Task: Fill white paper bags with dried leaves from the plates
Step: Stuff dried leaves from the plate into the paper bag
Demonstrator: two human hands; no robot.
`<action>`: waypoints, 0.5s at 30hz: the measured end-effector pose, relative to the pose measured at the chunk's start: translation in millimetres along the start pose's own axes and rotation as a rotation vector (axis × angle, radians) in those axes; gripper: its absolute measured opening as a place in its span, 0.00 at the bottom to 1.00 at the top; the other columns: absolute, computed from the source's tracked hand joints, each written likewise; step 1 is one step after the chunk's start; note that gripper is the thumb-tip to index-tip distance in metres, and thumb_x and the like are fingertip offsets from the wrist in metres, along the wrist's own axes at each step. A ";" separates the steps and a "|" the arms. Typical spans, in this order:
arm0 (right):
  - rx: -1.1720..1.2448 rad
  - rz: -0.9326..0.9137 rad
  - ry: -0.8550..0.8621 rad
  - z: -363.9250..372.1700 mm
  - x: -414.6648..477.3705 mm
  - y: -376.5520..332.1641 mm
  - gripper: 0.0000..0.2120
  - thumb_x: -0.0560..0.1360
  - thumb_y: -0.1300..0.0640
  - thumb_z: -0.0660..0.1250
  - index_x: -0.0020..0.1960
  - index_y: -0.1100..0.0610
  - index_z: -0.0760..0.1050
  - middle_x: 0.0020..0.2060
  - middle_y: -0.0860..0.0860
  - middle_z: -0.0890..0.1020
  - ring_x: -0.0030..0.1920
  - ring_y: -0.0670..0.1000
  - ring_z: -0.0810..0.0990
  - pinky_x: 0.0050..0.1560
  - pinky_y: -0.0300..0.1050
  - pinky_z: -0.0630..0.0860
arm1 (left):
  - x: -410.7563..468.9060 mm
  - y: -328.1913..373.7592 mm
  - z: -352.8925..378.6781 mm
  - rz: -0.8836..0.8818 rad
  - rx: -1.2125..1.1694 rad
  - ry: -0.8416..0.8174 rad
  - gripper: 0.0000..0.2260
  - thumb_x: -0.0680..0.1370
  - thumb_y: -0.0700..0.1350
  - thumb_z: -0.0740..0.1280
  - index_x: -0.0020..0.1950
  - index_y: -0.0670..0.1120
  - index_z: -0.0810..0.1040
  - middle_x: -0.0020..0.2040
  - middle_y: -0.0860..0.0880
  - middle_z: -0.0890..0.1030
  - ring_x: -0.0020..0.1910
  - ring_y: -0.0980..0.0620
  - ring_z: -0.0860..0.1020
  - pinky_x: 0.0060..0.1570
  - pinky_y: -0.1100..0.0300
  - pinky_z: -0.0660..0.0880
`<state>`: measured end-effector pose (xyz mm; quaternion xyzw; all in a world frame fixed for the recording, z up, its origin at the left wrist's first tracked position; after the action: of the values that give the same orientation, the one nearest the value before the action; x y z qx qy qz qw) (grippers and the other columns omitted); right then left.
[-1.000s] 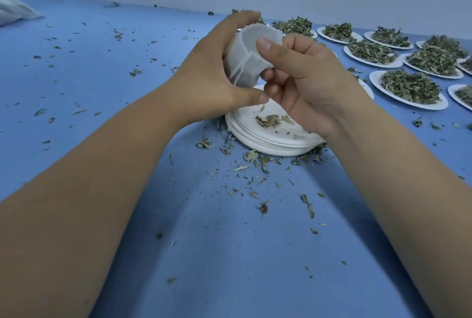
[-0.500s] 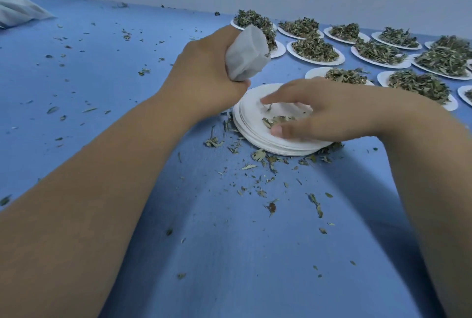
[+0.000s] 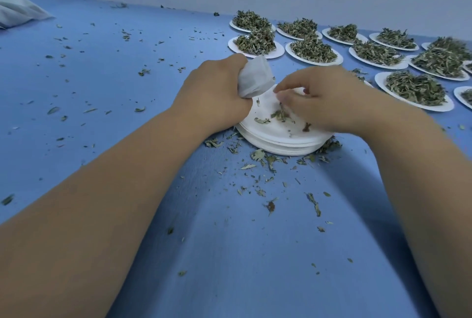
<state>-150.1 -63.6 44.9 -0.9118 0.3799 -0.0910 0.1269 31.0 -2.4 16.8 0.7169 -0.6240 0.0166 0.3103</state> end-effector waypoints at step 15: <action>0.332 -0.268 0.212 19.9 -42.8 -7.0 0.05 0.76 0.52 0.71 0.44 0.49 0.85 0.48 0.49 0.88 0.54 0.49 0.85 0.57 0.53 0.80 | 0.7 -6.9 8.1 -0.031 -0.020 0.062 0.09 0.71 0.47 0.63 0.50 0.50 0.70 0.39 0.52 0.76 0.38 0.49 0.73 0.34 0.56 0.70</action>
<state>-169.9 -25.0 25.1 -0.9061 0.2466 -0.2633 0.2212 34.5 -6.6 7.6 0.7225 -0.6031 0.0280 0.3370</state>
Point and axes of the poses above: each hand's wrist, its own x-axis towards the middle knuckle, its own z-axis out of the palm, y = z × x, the point moved 4 cm from there along x, towards the middle knuckle
